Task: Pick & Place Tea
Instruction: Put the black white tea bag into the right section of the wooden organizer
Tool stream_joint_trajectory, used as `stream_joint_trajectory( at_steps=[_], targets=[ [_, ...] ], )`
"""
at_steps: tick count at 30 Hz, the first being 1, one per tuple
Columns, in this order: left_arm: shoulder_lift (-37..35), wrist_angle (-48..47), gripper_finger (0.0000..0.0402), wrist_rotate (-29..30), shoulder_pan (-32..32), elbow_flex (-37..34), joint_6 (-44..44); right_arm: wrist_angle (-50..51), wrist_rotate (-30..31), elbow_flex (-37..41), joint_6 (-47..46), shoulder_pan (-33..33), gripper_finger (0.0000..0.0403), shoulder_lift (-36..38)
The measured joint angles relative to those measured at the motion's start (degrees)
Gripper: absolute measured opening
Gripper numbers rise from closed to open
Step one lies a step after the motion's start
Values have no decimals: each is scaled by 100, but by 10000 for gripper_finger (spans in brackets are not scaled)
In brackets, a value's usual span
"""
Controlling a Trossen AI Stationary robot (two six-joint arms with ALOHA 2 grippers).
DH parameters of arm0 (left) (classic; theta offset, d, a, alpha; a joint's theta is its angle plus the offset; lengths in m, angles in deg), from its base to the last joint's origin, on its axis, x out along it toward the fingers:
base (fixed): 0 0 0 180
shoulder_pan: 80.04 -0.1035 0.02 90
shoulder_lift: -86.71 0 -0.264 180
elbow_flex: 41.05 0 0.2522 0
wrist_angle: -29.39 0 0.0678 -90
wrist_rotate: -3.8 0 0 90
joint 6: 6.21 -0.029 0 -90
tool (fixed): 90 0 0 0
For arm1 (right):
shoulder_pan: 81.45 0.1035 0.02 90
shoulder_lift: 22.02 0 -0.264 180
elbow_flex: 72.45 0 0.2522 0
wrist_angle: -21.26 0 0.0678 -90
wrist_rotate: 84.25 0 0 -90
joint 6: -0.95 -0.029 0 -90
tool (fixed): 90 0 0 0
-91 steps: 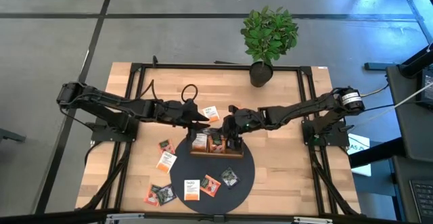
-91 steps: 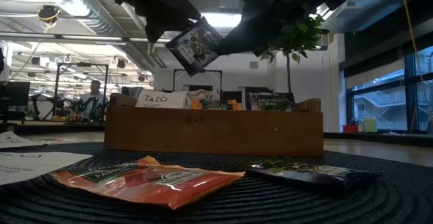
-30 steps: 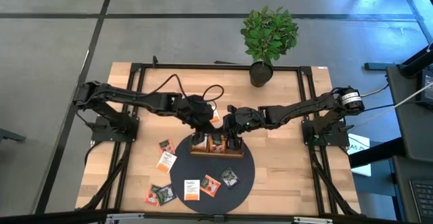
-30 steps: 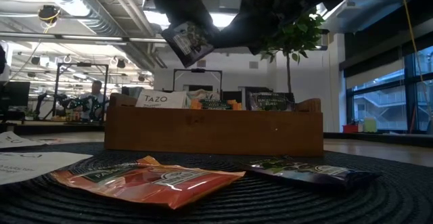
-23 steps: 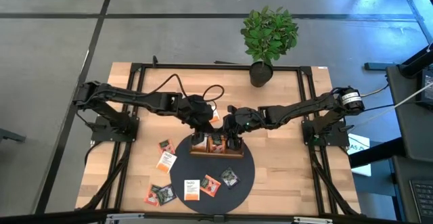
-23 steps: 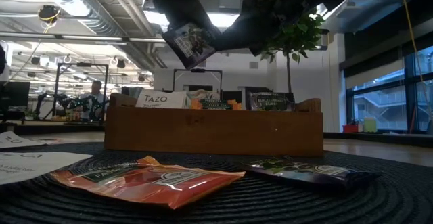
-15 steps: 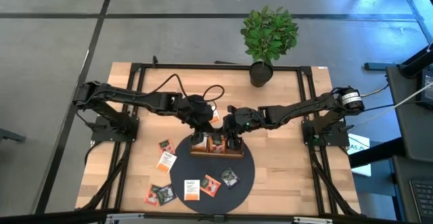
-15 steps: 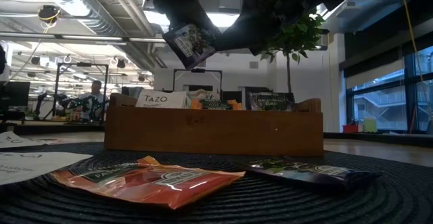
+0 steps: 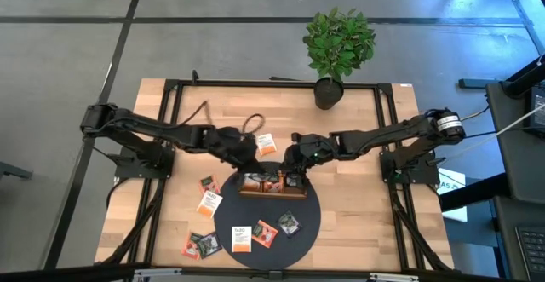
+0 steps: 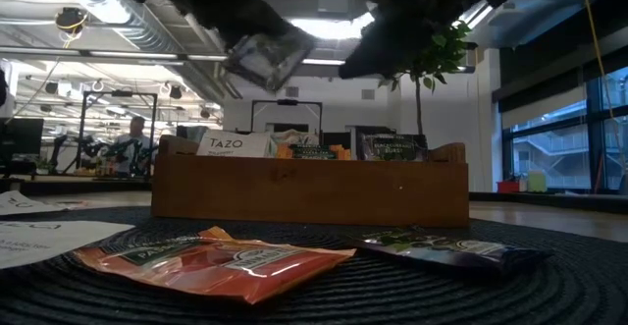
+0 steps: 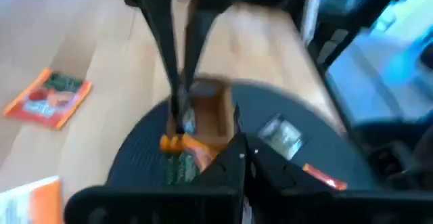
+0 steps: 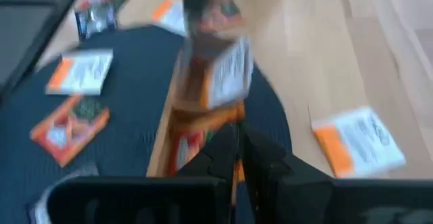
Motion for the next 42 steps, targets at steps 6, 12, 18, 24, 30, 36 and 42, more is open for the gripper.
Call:
stream_joint_trajectory(
  at_steps=[6,12,18,24,30,36,42],
  targets=[
    [-263,2594,3,691,164,-1183,113,176,51,-7,-137,87,32,175],
    [-33,3857,3,1137,264,-1561,-250,708,804,-11,-286,444,32,535],
    [34,4474,3,1192,301,-1628,-787,862,2229,344,-567,1198,32,1082],
    [442,5311,3,1175,247,-1598,-984,-117,2447,1516,-703,1701,32,2091],
    [1458,5723,3,983,134,-939,-1038,-1048,2463,2163,-557,1732,32,2766],
    [2421,5717,3,877,39,-98,-1039,-1180,2445,2242,-533,1735,32,2834],
    [2948,5691,3,828,15,234,-816,-1022,2391,2242,-151,1735,32,2832]
  ],
)
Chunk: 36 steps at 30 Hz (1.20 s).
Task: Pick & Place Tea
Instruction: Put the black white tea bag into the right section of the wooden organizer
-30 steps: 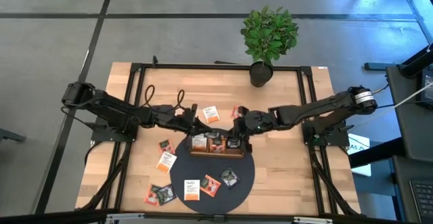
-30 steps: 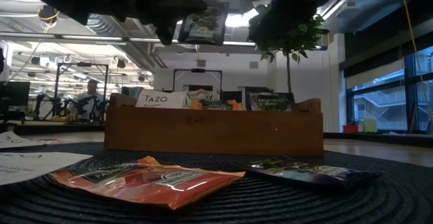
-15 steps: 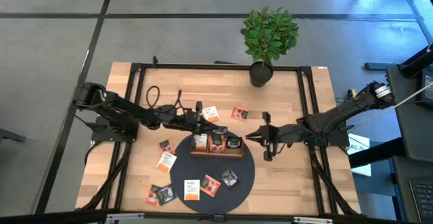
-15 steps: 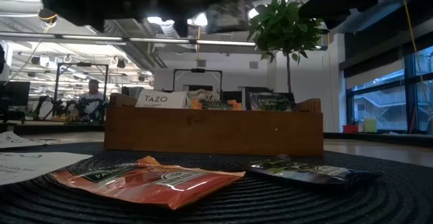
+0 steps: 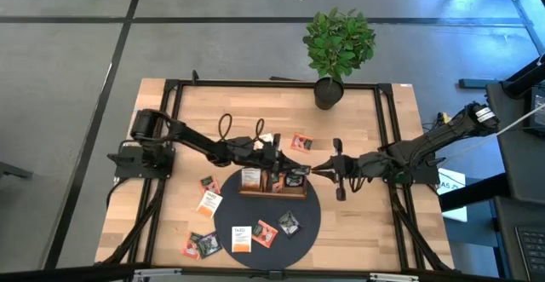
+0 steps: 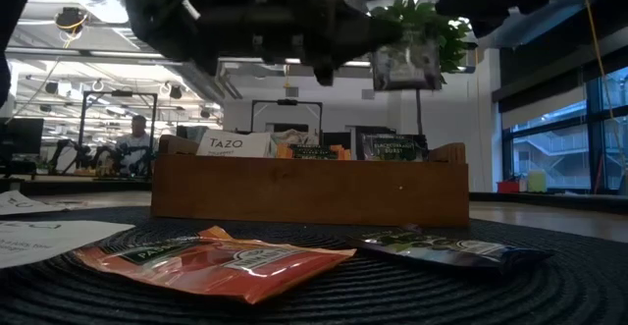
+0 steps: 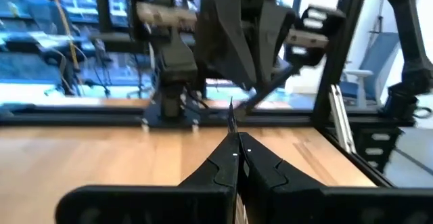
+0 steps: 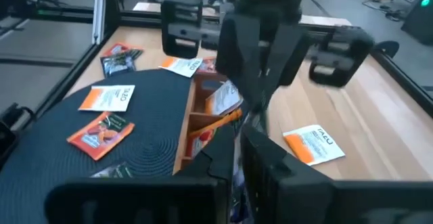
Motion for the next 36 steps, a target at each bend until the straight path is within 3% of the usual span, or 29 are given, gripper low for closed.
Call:
stream_joint_trajectory(
  at_steps=[11,15,18,23,25,30,36],
  targets=[
    [347,1,3,-99,196,18,146,91,-13,-2,-276,-2,41,0],
    [320,6,3,-85,210,18,96,136,-246,-2,-521,-4,82,-29],
    [302,40,3,-81,198,18,105,159,-101,-4,-582,-2,127,-64],
    [303,1,3,93,188,18,229,207,-163,-176,-87,-4,180,-33],
    [303,2,3,109,188,18,229,563,-421,-492,-9,-45,190,-47],
    [301,2,3,120,188,18,229,2391,-221,-1549,-508,-461,190,-583],
    [303,-4,3,124,188,18,229,3586,-1503,-2701,-579,-957,169,-1651]
  ],
)
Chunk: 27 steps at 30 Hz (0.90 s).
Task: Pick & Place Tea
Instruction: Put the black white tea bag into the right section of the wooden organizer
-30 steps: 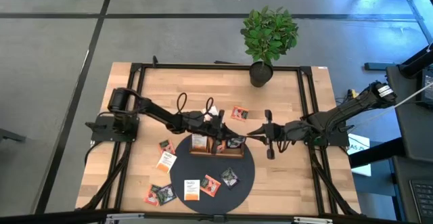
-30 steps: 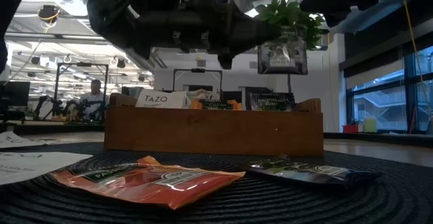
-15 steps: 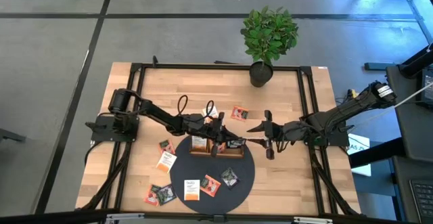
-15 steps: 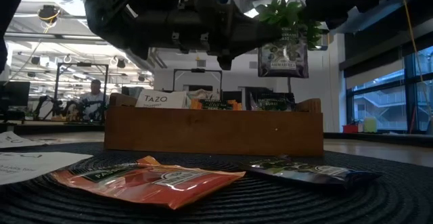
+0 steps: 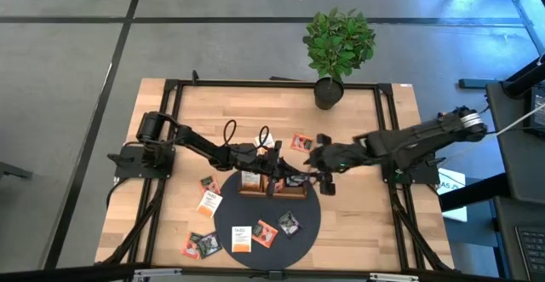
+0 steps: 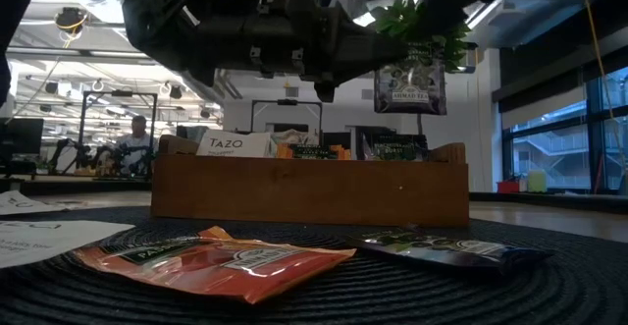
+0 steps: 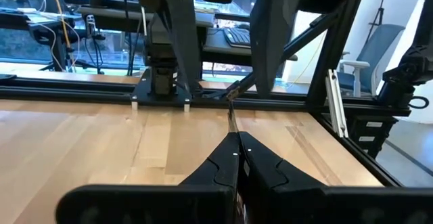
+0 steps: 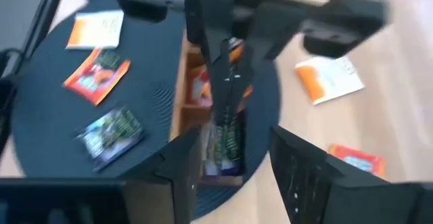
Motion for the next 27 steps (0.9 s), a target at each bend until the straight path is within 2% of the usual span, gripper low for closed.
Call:
stream_joint_trajectory(
  at_steps=[3,13,18,24,27],
  targets=[
    [0,-10,3,0,0,0,0,590,-310,-565,0,-112,154,-457],
    [0,-20,3,-2,0,0,0,2039,-512,-1736,148,-153,108,-1402],
    [0,-25,3,-16,0,0,0,2130,-744,-1801,149,-153,80,-1575],
    [0,-31,3,-20,0,0,0,2192,-739,-1801,353,-155,10,-1680],
    [0,-28,3,-20,0,0,0,2187,-696,-1801,324,-153,10,-1677]
  ],
)
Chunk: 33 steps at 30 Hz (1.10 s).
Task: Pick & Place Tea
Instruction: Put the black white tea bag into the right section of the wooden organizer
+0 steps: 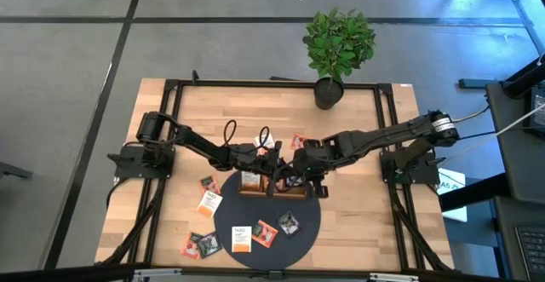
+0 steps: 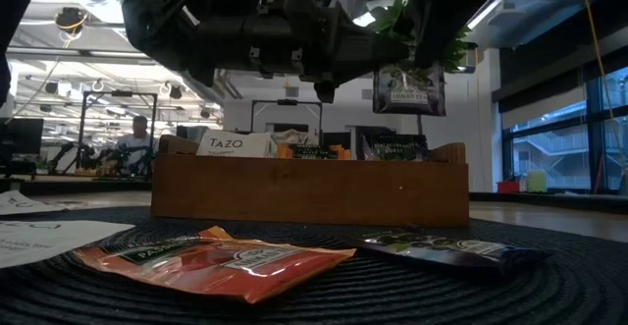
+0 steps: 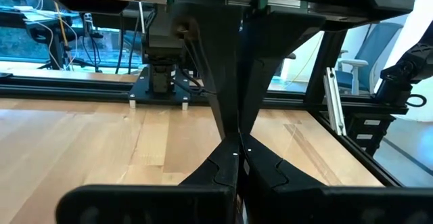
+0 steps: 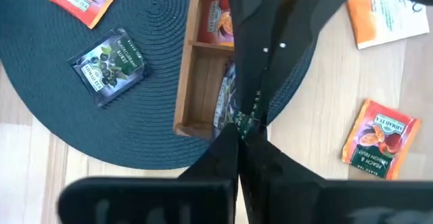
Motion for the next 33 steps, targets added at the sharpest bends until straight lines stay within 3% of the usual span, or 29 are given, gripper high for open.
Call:
stream_joint_trajectory(
  at_steps=[13,17,25,33],
  targets=[
    [-2,-4,6,-44,-2,0,-268,8,55,0,-24,2,4,2],
    [-11,-155,25,-70,-2,0,-168,1,133,0,-24,2,5,2],
    [-716,-1548,92,-291,-109,-2,-490,9,144,0,-27,2,5,4],
    [-1855,-3538,106,-209,-252,0,-509,-119,149,0,-179,2,5,-43]
  ],
)
